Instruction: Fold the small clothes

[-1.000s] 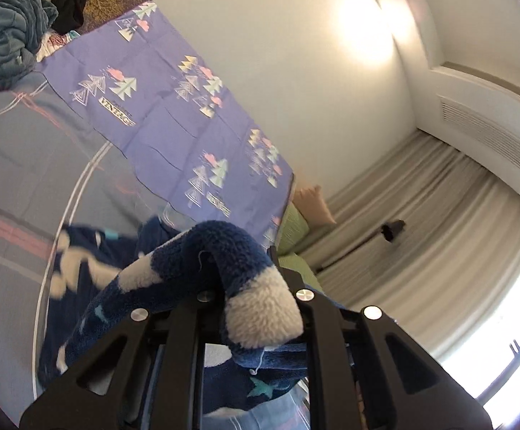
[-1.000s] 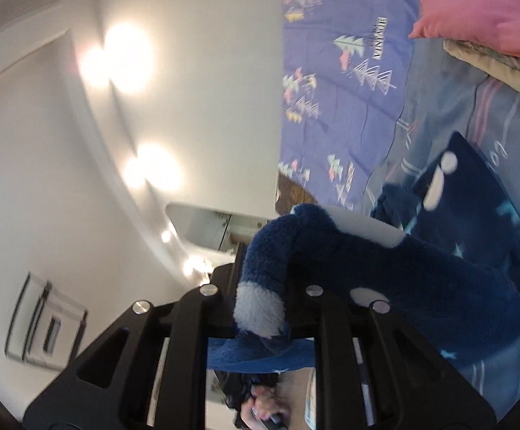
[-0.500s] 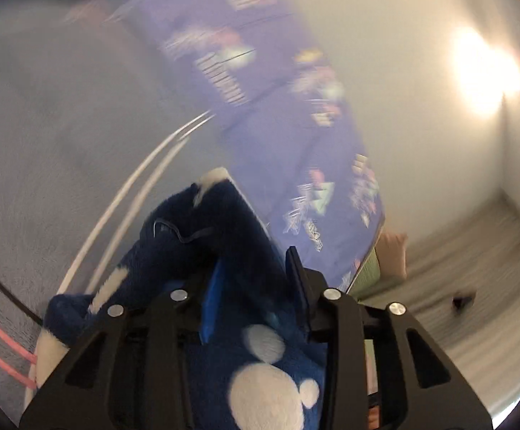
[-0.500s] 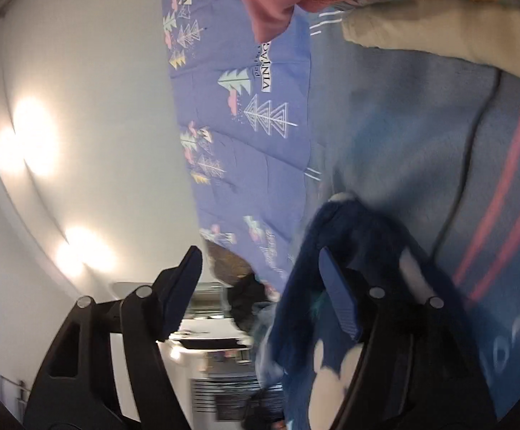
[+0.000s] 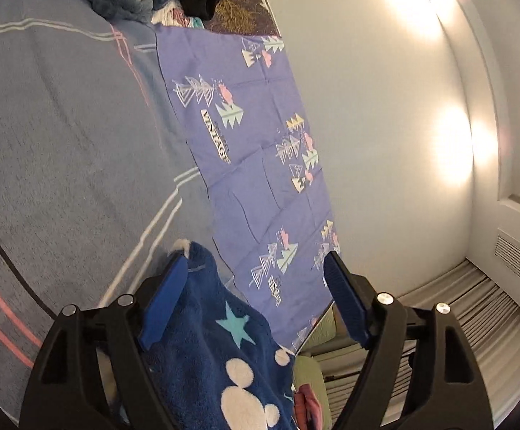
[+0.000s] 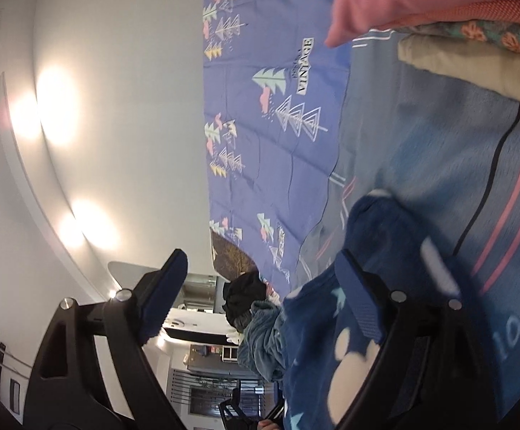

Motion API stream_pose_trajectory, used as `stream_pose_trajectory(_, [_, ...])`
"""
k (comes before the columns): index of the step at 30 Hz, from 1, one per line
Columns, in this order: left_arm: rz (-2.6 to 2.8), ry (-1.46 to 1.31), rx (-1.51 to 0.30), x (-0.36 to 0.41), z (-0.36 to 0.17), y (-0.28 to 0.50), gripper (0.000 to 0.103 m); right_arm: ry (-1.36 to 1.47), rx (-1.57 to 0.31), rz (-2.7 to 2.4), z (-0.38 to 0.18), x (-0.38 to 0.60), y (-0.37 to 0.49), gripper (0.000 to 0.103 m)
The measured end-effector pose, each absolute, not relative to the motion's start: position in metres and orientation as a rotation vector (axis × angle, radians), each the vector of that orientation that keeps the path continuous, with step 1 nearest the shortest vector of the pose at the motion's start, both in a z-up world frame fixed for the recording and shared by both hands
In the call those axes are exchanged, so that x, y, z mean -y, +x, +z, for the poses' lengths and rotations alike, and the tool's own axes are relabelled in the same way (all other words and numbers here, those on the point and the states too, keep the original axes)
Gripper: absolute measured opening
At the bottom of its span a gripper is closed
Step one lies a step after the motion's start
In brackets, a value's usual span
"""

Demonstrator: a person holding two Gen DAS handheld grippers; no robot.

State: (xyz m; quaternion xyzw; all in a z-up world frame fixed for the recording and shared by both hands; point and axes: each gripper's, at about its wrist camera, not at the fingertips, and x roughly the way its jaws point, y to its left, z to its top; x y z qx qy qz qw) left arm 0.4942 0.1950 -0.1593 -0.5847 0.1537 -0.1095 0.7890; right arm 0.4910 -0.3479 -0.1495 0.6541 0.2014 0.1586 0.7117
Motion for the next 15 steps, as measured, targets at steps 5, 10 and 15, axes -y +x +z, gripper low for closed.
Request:
stream_pose_trajectory(5, [-0.226, -1.255, -0.413, -0.189, -0.153, 0.489, 0.079, 1.439, -0.488, 0.396, -0.129, 0.34, 0.485, 0.086])
stream_pose_trajectory(10, [-0.268, -0.98, -0.419, -0.147, -0.091, 0.427, 0.079, 1.319, -0.545, 0.454, -0.101, 0.318, 0.434, 0.086])
stream_pose_trajectory(15, [-0.345, -0.752, -0.45, -0.099, -0.084, 0.287, 0.083, 1.288, -0.564, 0.539, -0.098, 0.295, 0.349, 0.088])
